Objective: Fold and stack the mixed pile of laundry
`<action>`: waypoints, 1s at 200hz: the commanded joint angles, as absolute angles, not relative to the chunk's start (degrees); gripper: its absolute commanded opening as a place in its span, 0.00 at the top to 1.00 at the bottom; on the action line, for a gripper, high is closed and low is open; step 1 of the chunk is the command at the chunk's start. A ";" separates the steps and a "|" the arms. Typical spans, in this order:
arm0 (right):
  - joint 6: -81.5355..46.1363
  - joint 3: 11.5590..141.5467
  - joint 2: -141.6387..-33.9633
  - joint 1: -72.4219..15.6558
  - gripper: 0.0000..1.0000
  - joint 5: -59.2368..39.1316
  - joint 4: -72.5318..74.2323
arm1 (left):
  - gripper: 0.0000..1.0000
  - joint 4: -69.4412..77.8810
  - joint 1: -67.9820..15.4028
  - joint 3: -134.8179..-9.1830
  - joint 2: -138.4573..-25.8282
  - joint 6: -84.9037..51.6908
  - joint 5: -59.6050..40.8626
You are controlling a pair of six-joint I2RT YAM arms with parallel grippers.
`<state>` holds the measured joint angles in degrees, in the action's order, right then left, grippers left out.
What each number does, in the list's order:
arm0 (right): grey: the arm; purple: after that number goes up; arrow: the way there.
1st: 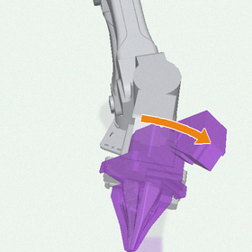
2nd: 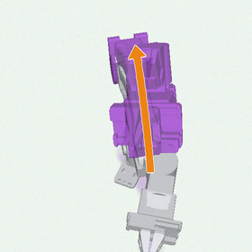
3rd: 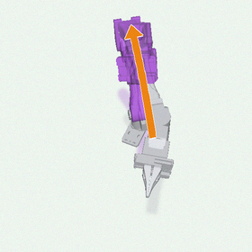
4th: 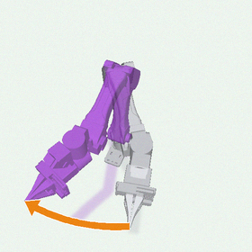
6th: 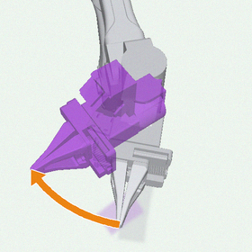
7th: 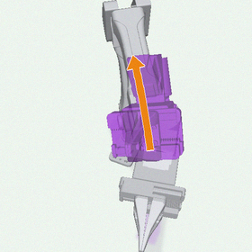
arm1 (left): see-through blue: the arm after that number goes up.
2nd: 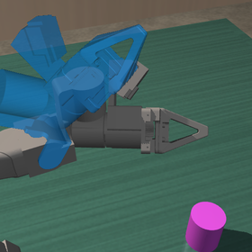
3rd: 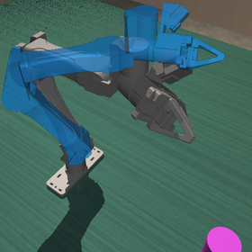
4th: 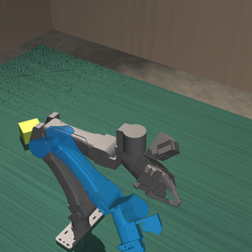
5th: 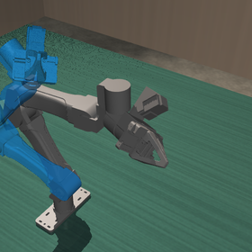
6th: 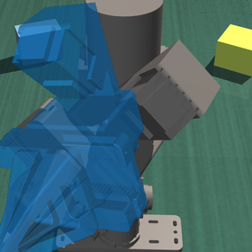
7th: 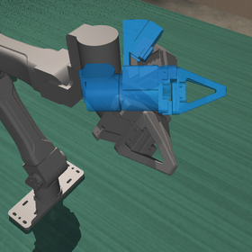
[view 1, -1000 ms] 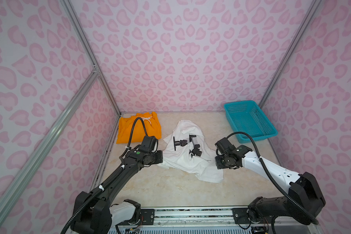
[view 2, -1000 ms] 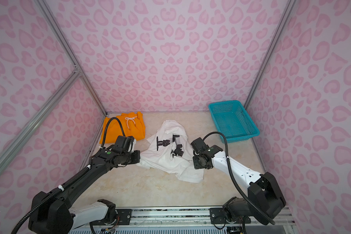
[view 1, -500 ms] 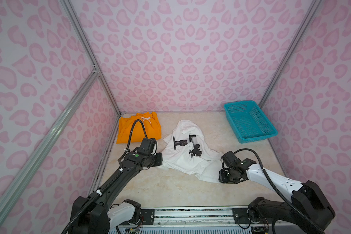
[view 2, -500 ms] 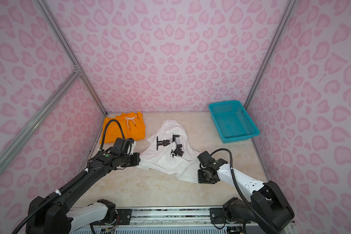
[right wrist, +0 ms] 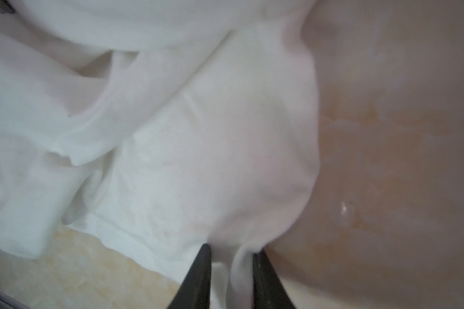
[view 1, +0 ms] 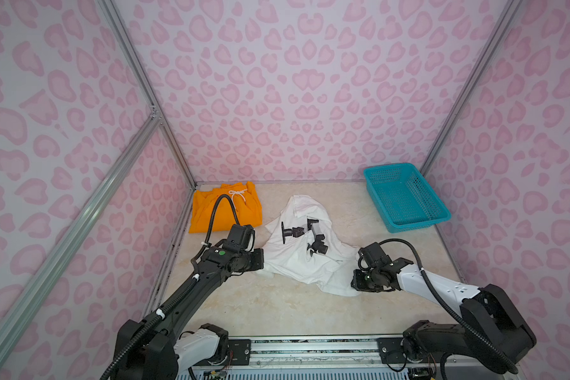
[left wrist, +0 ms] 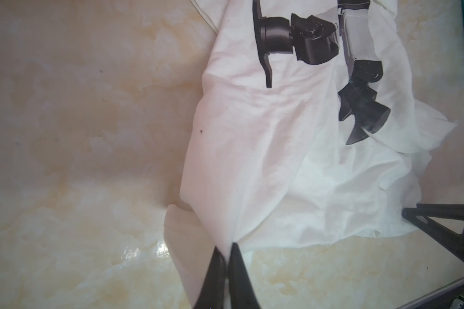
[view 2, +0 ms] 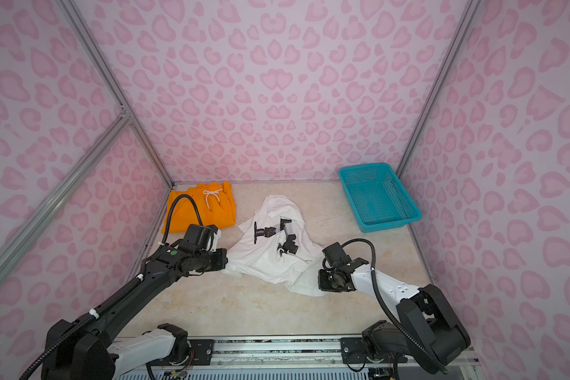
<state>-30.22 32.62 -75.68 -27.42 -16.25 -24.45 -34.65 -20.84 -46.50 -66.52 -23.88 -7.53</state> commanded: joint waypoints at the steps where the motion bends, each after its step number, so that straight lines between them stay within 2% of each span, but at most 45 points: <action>1: -29.64 31.58 -75.02 -27.32 0.87 -18.10 -26.72 | 0.97 -35.22 -20.76 -46.39 -65.84 -24.17 -7.82; 18: -30.16 31.68 -72.27 -26.15 1.00 -17.94 -28.81 | 0.97 -35.16 -20.74 -46.28 -65.70 -24.27 -8.37; 49: -30.06 33.48 -65.46 -21.11 1.00 -15.75 -35.02 | 0.97 -35.24 -22.53 -47.19 -66.38 -22.36 -9.79; 87: -31.40 38.84 -59.36 -16.20 1.00 -4.63 -43.81 | 0.94 -41.31 -34.35 -54.34 -72.45 -22.51 3.13; 97: -32.39 39.91 -58.11 -15.55 1.00 -1.02 -44.86 | 0.89 -40.84 -36.95 -55.04 -74.51 -24.19 2.37; 122: -33.17 41.02 -55.84 -13.57 1.00 2.86 -45.18 | 0.65 -35.17 -45.50 -55.02 -78.74 -26.98 -5.71; 128: -33.14 41.28 -55.68 -12.85 1.00 3.01 -45.25 | 0.56 -33.98 -47.39 -55.09 -79.60 -27.27 -8.52; 136: -33.07 41.38 -55.63 -12.19 1.00 2.92 -45.13 | 0.50 -32.36 -48.92 -55.05 -80.42 -28.13 -12.68; 153: -32.56 41.61 -56.26 -11.42 1.00 2.00 -44.61 | 0.47 -29.50 -49.83 -53.71 -79.77 -31.37 -15.22; 169: -32.13 41.65 -57.19 -11.30 1.00 1.35 -44.34 | 0.39 -31.41 -49.28 -53.00 -76.87 -33.74 -8.53; 179: -31.99 41.44 -57.63 -11.28 1.00 0.74 -44.06 | 0.37 -34.15 -47.80 -52.31 -74.57 -35.89 -4.03; 200: -31.78 41.28 -58.17 -11.26 1.00 0.00 -42.92 | 0.34 -34.63 -42.76 -47.01 -69.67 -40.51 -2.86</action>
